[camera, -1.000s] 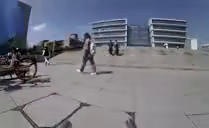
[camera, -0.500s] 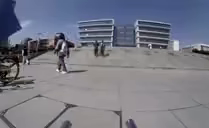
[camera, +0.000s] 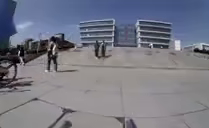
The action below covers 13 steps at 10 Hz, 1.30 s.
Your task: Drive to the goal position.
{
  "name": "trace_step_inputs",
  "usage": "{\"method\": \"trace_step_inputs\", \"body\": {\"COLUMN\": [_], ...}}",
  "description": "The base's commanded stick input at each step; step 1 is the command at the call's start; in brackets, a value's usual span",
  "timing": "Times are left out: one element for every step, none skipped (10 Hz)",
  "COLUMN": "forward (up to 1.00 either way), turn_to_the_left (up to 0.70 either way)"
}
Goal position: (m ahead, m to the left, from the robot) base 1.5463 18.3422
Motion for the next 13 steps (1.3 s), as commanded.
{"method": "trace_step_inputs", "body": {"forward": [1.00,1.00,1.00,1.00,1.00,1.00,1.00,1.00,1.00,1.00,1.00,1.00,1.00], "turn_to_the_left": [0.00,0.00,0.00,0.00,0.00,0.00,0.00,0.00,0.00,0.00,0.00,0.00,0.00]}}
